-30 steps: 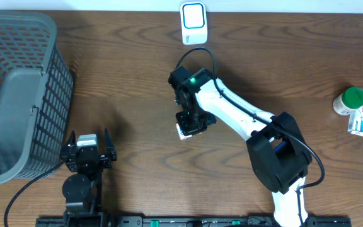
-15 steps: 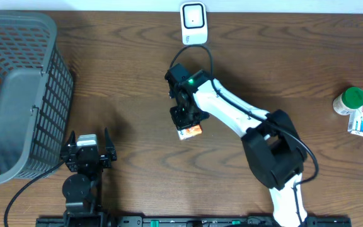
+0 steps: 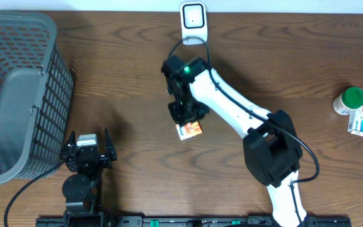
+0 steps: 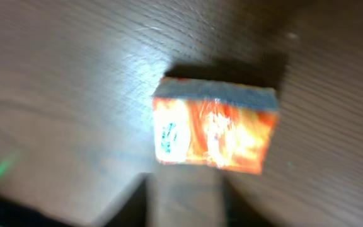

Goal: Scan the item barcode
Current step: 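Reach the right gripper to the small orange box and grasp it, then lift the orange box and hold it in front of the scanner, then carry the orange box to the right table edge and release it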

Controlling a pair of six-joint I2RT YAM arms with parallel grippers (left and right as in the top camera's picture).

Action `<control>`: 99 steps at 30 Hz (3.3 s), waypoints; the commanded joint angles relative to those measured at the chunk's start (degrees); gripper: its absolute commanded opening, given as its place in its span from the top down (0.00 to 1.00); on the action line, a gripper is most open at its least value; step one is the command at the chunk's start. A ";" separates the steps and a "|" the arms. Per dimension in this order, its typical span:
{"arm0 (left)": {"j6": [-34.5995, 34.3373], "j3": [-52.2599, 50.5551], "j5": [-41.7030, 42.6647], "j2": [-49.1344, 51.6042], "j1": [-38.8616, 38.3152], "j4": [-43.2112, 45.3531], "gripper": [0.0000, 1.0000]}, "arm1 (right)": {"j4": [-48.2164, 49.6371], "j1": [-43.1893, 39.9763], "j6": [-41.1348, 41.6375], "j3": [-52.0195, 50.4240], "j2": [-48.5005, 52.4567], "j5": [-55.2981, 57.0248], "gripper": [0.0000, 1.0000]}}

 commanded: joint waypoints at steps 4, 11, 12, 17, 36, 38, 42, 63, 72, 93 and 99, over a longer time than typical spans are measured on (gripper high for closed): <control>-0.52 -1.22 -0.50 -0.15 -0.17 -1.81 0.16 | -1.49 0.07 -3.85 4.57 -0.61 4.26 0.01; -0.52 -1.22 -0.50 -0.15 -0.17 -1.81 0.15 | 8.11 1.88 -0.50 -6.47 -0.61 12.28 0.01; -0.52 -1.22 -0.50 -0.15 -0.17 -1.81 0.16 | 9.94 1.97 -0.50 -8.24 -0.61 12.00 0.01; -0.52 -1.22 -0.52 -0.15 -0.17 -1.81 0.16 | 16.92 2.64 -0.50 -14.97 -0.59 10.88 0.01; -0.52 -1.22 -0.50 -0.15 -0.17 -1.81 0.16 | 14.56 3.39 -0.07 -13.51 -0.61 8.63 0.32; -0.52 -1.22 -0.50 -0.15 -0.17 -1.81 0.16 | 10.29 2.93 -0.07 -9.46 -0.61 8.61 0.32; -0.52 -1.22 -0.50 -0.15 -0.17 -1.81 0.16 | 1.09 1.68 0.33 -2.38 -0.61 7.21 0.32; -0.52 -1.22 -0.50 -0.15 -0.17 -1.81 0.16 | -15.52 -12.87 -4.24 1.99 1.20 -9.64 0.34; -0.52 -1.22 -0.50 -0.15 -0.17 -1.81 0.16 | -5.73 -13.38 -4.20 3.32 1.99 -13.29 0.35; -0.52 -1.22 -0.52 -0.15 -0.17 -1.81 0.15 | 63.08 -16.59 -8.22 10.25 10.88 12.96 0.38; -0.52 -1.22 -0.50 -0.15 -0.17 -1.81 0.16 | 77.53 -16.00 -9.62 10.32 16.74 17.99 0.43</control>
